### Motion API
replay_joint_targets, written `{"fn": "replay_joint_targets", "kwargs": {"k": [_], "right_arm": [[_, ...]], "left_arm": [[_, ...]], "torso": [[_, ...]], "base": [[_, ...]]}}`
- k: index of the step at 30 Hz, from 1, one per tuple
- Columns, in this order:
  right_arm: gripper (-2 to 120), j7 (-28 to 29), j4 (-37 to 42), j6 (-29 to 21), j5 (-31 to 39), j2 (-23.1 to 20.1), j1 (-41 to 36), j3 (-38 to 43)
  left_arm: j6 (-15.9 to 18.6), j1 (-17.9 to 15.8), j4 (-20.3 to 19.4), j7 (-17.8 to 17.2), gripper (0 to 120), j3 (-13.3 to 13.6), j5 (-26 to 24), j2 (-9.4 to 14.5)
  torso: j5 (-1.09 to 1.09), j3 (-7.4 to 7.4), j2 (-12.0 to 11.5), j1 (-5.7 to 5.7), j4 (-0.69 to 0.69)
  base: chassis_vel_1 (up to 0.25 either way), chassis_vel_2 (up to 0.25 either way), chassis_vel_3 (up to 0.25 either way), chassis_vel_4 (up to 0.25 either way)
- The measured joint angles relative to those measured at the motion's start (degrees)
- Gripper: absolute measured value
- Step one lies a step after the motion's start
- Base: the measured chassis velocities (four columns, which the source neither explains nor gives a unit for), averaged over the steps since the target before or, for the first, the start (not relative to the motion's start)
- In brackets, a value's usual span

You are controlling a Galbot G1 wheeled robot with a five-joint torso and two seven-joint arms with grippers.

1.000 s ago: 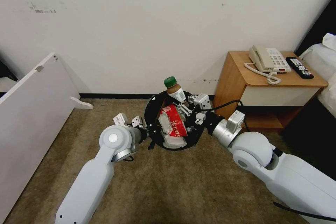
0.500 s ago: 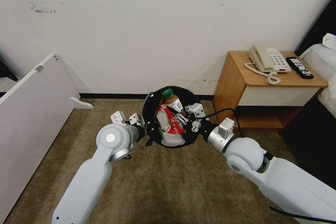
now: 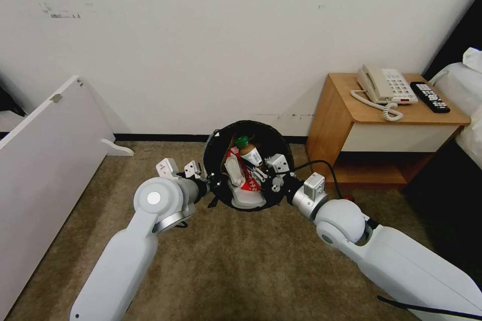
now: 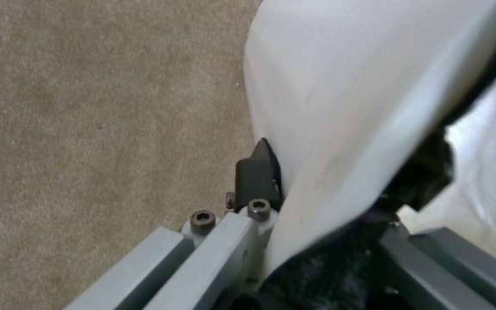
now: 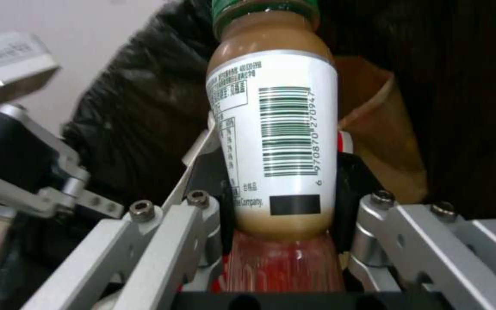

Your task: Pick up the trash bin, then pick up the garbage from the floor and place it into the trash bin.

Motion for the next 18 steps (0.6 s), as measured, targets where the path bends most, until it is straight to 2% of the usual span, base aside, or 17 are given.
{"fn": "replay_joint_targets", "kwargs": {"k": [12, 14, 17, 18], "right_arm": [[30, 0.67, -1.82, 0.12, -1.12, 1.15, 0.12, -0.22], [39, 0.97, -2.15, 0.08, -1.3, 1.44, 0.22, -0.23], [44, 1.04, -2.22, 0.06, -1.31, 1.52, 0.33, -0.23], [50, 1.09, -2.25, 0.05, -1.32, 1.64, 0.55, -0.23]], "left_arm": [[-0.02, 0.71, -1.04, -0.02, 0, 0.02, -0.53, -0.24], [-0.04, 0.91, -1.14, -0.02, 0, 0.0, -0.52, -0.25], [-0.04, 0.95, -1.15, 0.0, 0, -0.02, -0.52, -0.25], [-0.04, 0.97, -1.15, 0.06, 0, -0.11, -0.49, -0.25]], "torso": [[0.0, 0.0, 0.0, 0.0, 0.0], [0.0, 0.0, 0.0, 0.0, 0.0], [0.0, 0.0, 0.0, 0.0, 0.0], [0.0, 0.0, 0.0, 0.0, 0.0]], "base": [[0.0, 0.0, 0.0, 0.0], [0.0, 0.0, 0.0, 0.0], [0.0, 0.0, 0.0, 0.0], [0.0, 0.0, 0.0, 0.0]]}}
